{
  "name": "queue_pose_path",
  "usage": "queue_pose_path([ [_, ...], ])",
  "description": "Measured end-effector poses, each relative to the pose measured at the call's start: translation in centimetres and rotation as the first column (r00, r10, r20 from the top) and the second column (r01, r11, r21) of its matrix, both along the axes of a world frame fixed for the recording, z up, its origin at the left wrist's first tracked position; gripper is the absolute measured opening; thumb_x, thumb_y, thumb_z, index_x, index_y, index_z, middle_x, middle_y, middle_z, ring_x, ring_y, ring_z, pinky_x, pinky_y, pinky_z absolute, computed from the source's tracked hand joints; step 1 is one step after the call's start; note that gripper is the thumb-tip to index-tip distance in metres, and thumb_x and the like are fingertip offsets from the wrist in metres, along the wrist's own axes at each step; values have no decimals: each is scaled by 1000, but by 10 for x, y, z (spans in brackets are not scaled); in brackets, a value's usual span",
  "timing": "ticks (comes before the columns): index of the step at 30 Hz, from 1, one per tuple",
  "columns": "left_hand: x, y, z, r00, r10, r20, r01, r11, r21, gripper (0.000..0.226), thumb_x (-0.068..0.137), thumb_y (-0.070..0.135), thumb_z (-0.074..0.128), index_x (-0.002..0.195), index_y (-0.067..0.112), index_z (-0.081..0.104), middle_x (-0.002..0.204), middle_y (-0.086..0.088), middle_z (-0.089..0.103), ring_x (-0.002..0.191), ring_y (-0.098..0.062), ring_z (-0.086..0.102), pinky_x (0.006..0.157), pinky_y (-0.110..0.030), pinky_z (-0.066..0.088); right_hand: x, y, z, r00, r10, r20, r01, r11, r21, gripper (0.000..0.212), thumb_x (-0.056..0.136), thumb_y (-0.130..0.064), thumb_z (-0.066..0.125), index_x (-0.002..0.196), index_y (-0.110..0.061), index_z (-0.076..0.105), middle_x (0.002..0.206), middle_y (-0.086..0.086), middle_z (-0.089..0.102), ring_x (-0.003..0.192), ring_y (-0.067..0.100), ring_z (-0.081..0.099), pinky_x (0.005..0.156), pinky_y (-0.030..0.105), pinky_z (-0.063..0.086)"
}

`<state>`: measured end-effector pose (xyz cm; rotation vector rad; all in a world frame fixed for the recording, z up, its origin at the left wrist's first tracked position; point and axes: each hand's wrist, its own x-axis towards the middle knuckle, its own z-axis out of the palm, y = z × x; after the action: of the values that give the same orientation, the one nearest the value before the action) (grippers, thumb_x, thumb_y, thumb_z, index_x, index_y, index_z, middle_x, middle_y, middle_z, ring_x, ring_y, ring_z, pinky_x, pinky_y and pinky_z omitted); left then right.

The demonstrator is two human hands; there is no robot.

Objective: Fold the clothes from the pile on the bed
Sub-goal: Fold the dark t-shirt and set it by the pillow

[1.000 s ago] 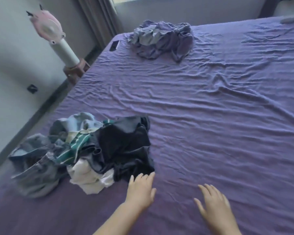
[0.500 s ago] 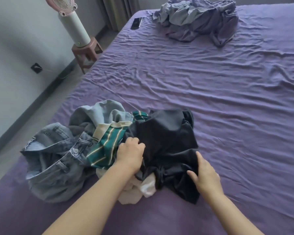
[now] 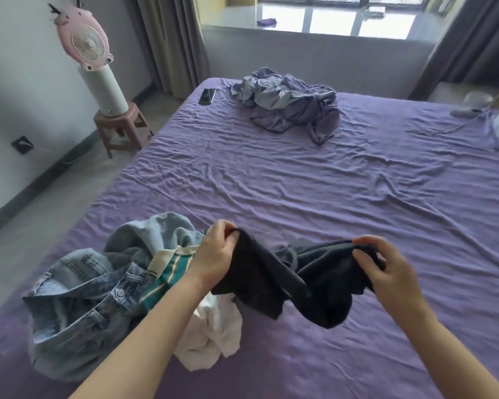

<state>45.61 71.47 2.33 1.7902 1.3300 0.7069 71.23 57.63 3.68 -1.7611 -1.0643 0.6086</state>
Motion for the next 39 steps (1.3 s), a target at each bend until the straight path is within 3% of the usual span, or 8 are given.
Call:
queue_pose_path([
  [6,49,-23,117,971,88,222,-115,987,114,2,97,13,49,98,14,47,84,6,54,77,-6,50,63,-8,34,58,-52,97,993,-101,-56,102,995,20,26,84,3,62,89,-22,65,91,3,68,76,3,62,69,7,46],
  [13,120,-93,249,951,-56,303,-2,982,187,7,97,23,49,103,20,50,89,9,55,83,-6,53,70,-20,38,103,-125,166,989,-33,-142,28,999,-36,19,85,3,61,91,-14,67,95,16,69,77,15,63,64,12,49],
  [17,160,-137,316,904,-132,407,90,988,122,4,94,20,54,97,20,57,91,-1,63,90,-17,60,82,-30,47,126,-161,201,996,56,-63,-65,988,-142,28,84,-3,65,112,-8,61,106,20,66,90,20,61,80,27,48],
  [21,195,-176,369,847,-126,516,102,992,74,14,95,18,53,84,24,60,76,5,67,71,-5,64,64,-19,51,136,-185,236,924,83,373,-24,987,-161,51,85,-33,66,130,-14,52,129,10,52,124,25,47,103,33,35],
  [27,240,-216,422,800,92,592,13,985,-171,26,98,18,49,117,3,56,96,-12,62,94,-24,60,87,-33,50,119,-219,287,954,234,186,-277,925,258,77,60,-81,59,128,-58,31,123,-44,42,119,-18,41,92,8,40],
  [31,259,-233,441,800,133,585,-34,983,-178,35,102,12,35,131,-4,45,124,-19,53,126,-31,47,107,-37,38,109,-232,291,955,226,194,-285,880,380,74,63,-67,70,126,-51,32,120,-41,46,115,-12,47,86,9,45],
  [36,258,-248,444,829,153,538,-75,983,-165,19,95,14,53,105,1,62,107,-20,64,103,-32,59,83,-33,53,110,-239,289,953,38,302,-147,926,347,20,80,-29,72,90,-24,55,75,-14,61,66,6,56,58,10,41],
  [39,248,-246,437,870,164,465,-89,980,-180,23,94,19,56,109,1,61,114,-20,62,109,-34,57,99,-44,46,116,-243,295,951,10,309,-127,924,361,25,80,-29,71,76,-8,59,63,5,59,56,13,45,52,19,35],
])
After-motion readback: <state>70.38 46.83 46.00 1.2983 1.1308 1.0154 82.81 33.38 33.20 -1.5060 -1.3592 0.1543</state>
